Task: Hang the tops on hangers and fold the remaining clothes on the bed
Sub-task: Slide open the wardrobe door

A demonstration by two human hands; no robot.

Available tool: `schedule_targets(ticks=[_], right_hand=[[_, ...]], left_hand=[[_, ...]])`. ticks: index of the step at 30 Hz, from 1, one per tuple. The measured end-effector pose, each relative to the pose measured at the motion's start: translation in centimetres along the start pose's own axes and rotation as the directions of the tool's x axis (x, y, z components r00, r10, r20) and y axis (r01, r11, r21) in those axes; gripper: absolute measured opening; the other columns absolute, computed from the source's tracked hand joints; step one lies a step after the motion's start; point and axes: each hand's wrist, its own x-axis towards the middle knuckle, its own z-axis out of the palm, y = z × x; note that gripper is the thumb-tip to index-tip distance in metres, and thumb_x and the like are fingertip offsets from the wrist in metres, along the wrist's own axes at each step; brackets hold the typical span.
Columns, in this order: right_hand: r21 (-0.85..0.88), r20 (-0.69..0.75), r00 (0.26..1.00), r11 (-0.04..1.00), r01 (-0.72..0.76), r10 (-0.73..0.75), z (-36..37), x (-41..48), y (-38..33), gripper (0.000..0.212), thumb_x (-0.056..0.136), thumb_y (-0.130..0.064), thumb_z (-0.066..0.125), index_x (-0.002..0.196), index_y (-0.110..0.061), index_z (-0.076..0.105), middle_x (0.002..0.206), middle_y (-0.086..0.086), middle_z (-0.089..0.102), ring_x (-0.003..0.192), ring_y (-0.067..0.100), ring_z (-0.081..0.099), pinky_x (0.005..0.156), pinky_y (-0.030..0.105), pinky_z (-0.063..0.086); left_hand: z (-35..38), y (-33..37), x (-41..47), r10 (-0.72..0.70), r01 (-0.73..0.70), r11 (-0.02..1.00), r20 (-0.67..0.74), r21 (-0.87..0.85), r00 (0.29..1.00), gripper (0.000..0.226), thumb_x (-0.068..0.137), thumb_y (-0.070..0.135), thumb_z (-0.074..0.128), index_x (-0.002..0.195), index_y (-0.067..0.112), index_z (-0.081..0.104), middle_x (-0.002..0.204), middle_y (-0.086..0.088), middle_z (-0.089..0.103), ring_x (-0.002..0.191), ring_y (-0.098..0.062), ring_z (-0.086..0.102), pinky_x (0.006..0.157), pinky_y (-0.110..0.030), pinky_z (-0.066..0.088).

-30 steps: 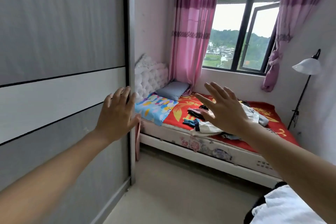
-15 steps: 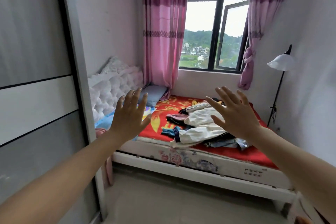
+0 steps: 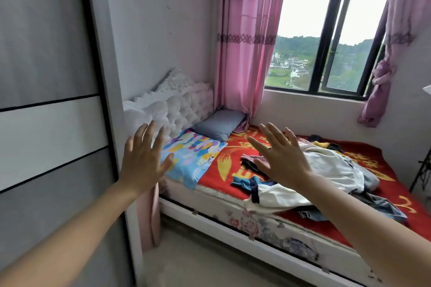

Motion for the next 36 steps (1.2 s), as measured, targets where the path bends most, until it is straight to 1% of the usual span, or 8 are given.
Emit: schedule_targets(ticks=[7,13,15,17,21,24,28,36], right_hand=[[0.081,-0.115,0.972,0.973,0.215,-0.205,9.2,11.9,-2.2,0.061,0.065,-0.041,0.079,0.12,-0.022,0.062,0.123,0.018,0.061,0.121,0.032,0.047,0.088,0.058,0.045],[0.247,-0.227,0.941,0.92,0.304,-0.25,16.7,18.4,-7.4,0.05,0.079,-0.045,0.045,0.124,-0.025,0.046,0.127,0.016,0.059,0.122,0.028,0.044,0.091,0.055,0.045],[0.278,-0.283,0.921,0.896,0.346,-0.268,18.9,19.5,-9.0,0.054,0.075,-0.042,0.063,0.124,-0.024,0.051,0.126,0.017,0.059,0.121,0.03,0.05,0.089,0.056,0.046],[0.363,-0.282,0.924,0.863,0.353,-0.259,21.2,21.5,-10.4,0.064,0.066,-0.041,0.078,0.123,-0.024,0.054,0.126,0.017,0.059,0.119,0.031,0.053,0.088,0.056,0.046],[0.449,-0.38,0.883,0.78,0.435,-0.274,24.7,25.1,-13.6,0.058,0.071,-0.042,0.061,0.124,-0.027,0.043,0.126,0.016,0.06,0.123,0.028,0.042,0.094,0.05,0.044],[0.486,-0.412,0.842,0.697,0.527,-0.348,27.2,28.3,-15.0,0.072,0.063,-0.041,0.077,0.123,-0.026,0.042,0.125,0.016,0.06,0.12,0.031,0.053,0.093,0.052,0.045],[0.505,-0.545,0.768,0.6,0.621,-0.336,28.7,31.9,-17.0,0.054,0.075,-0.043,0.055,0.125,-0.027,0.041,0.125,0.015,0.06,0.121,0.03,0.046,0.091,0.052,0.047],[0.576,-0.623,0.658,0.32,0.752,-0.424,28.5,35.3,-23.5,0.079,0.053,-0.036,0.087,0.122,-0.022,0.052,0.122,0.019,0.061,0.112,0.035,0.059,0.083,0.05,0.051]], left_hand=[[5.4,-8.0,3.1,-0.191,0.191,0.978,-0.002,0.083,0.982,0.06,0.08,0.043,0.038,0.127,0.006,0.04,0.129,-0.028,0.052,0.118,-0.035,0.036,0.086,-0.052,0.045],[8.4,-13.1,3.0,-0.357,0.341,0.921,0.058,0.186,0.932,0.06,0.079,0.044,0.039,0.125,0.006,0.042,0.126,-0.027,0.055,0.115,-0.036,0.041,0.082,-0.054,0.048],[8.3,-14.5,2.3,-0.388,0.364,0.903,0.069,0.229,0.919,0.057,0.084,0.045,0.036,0.124,0.005,0.043,0.125,-0.028,0.055,0.115,-0.036,0.038,0.081,-0.055,0.049],[8.6,-16.0,1.6,-0.453,0.419,0.859,0.057,0.294,0.89,0.06,0.095,0.05,0.022,0.123,0.002,0.046,0.124,-0.029,0.055,0.115,-0.037,0.039,0.081,-0.054,0.049],[8.3,-17.4,0.7,-0.571,0.51,0.761,0.042,0.402,0.82,0.074,0.096,0.054,0.008,0.119,-0.001,0.053,0.122,-0.029,0.056,0.114,-0.037,0.04,0.077,-0.054,0.05],[8.2,-17.3,1.1,-0.616,0.57,0.676,-0.068,0.467,0.785,0.069,0.096,0.054,0.008,0.122,0.002,0.046,0.124,-0.028,0.055,0.115,-0.036,0.039,0.078,-0.053,0.05],[6.8,-16.1,2.0,-0.702,0.654,0.529,-0.153,0.541,0.695,0.058,0.092,0.046,0.029,0.12,0.0,0.05,0.123,-0.028,0.055,0.114,-0.037,0.038,0.078,-0.055,0.051],[4.2,-13.0,0.7,-0.783,0.712,0.248,-0.297,0.657,0.547,0.067,0.096,0.054,0.006,0.125,0.005,0.042,0.126,-0.026,0.055,0.117,-0.035,0.037,0.081,-0.054,0.049]])
